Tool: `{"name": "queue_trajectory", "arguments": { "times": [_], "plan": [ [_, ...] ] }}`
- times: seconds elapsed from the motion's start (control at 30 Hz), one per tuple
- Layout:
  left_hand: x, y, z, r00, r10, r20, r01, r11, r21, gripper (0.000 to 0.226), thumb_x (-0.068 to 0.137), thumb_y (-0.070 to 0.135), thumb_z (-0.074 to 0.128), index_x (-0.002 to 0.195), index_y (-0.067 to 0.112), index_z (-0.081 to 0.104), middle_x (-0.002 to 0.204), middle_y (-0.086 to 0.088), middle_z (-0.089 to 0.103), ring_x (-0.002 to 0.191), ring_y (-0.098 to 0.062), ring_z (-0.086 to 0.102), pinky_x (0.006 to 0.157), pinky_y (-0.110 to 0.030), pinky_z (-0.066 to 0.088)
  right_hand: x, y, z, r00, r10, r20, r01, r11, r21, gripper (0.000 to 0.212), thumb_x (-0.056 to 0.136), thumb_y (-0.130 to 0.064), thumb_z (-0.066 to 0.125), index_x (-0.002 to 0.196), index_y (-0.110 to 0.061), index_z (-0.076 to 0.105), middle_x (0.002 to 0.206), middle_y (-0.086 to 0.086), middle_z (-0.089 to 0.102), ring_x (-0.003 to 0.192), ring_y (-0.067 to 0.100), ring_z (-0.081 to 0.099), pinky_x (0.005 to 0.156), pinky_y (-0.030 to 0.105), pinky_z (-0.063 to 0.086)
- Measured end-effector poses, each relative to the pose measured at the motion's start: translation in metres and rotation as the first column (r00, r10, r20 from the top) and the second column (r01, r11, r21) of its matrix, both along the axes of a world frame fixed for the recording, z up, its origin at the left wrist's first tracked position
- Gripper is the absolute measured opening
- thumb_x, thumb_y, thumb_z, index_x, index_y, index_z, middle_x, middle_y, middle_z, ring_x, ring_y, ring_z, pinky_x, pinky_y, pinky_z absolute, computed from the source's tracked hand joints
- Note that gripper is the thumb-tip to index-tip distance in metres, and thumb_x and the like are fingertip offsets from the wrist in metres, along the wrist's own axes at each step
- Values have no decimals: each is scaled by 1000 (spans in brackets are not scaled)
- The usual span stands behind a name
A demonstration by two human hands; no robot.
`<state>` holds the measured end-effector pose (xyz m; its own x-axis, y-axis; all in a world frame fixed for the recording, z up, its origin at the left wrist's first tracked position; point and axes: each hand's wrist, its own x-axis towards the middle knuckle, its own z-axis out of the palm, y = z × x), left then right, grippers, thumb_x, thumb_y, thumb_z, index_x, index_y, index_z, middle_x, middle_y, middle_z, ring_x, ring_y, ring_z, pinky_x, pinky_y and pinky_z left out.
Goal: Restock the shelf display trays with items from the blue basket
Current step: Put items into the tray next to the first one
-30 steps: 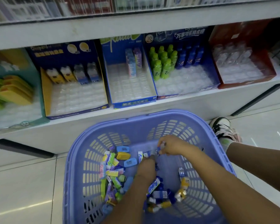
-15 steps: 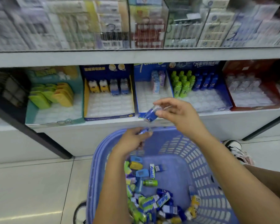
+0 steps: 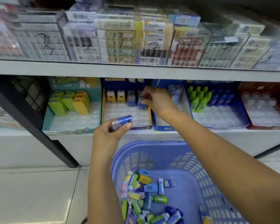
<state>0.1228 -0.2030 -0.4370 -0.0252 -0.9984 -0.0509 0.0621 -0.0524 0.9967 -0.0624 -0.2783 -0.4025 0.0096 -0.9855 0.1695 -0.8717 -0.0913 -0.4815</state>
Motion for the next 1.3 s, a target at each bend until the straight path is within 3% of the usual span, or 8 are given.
{"name": "queue_trajectory", "arguments": {
  "times": [0.3,0.37,0.47,0.57,0.7,0.83,1.0,1.3],
  "plan": [
    [-6,-4,-1,992,-33,122,29,999,32,20,88,23,65,80,14,49,58,4,62,48,-7,53,50,-21,46,2,-3,17,979,44,-201,-26,995,92,28,86,-17,65,114,-13,63,123,9,48,113,25,50,84,21,34],
    [-8,-3,0,969,10,247,-6,1000,-20,24,84,26,70,75,18,49,52,5,56,44,-3,50,51,-18,43,8,8,27,988,79,-131,-69,995,77,32,85,-28,67,117,-21,63,114,0,50,109,19,51,83,20,36],
    [-11,-3,5,954,37,296,-13,996,-84,20,78,23,75,74,19,55,56,3,57,47,-2,53,51,-16,43,26,38,41,940,279,196,-300,950,89,33,79,-37,72,110,-31,65,92,-16,57,79,6,55,70,19,45],
    [-15,-3,10,936,66,346,-18,990,-140,15,78,25,72,80,15,61,62,-2,59,60,-19,58,58,-33,48,35,52,45,888,420,188,-442,892,92,24,80,-25,73,103,-27,68,88,-10,66,74,-2,56,62,7,41],
    [-20,-3,13,920,140,367,-53,970,-238,24,88,22,64,110,17,62,86,4,64,78,-7,59,68,-17,49,31,37,45,933,332,141,-336,942,10,20,81,-17,71,100,-19,66,87,-5,66,80,8,61,74,20,50],
    [-25,-5,1,758,9,652,139,975,-175,43,92,27,58,133,15,52,133,-1,52,124,-16,46,105,-30,37,21,10,31,992,121,20,-120,992,-23,24,85,-18,67,108,-14,61,101,2,65,93,16,60,79,23,46],
    [-31,-3,-8,626,-59,777,233,966,-114,45,91,31,58,132,13,52,137,-2,50,129,-18,38,116,-28,3,23,-4,7,993,108,-38,-109,994,-21,20,85,-17,67,102,-9,62,104,6,66,96,21,60,77,26,46],
    [-27,-5,-10,697,-27,717,193,970,-151,37,92,26,58,126,12,59,130,-3,57,125,-19,44,115,-33,21,23,-7,-2,996,79,39,-77,996,-46,21,82,-18,70,98,-7,63,101,8,66,91,20,60,71,22,39]
  ]
}}
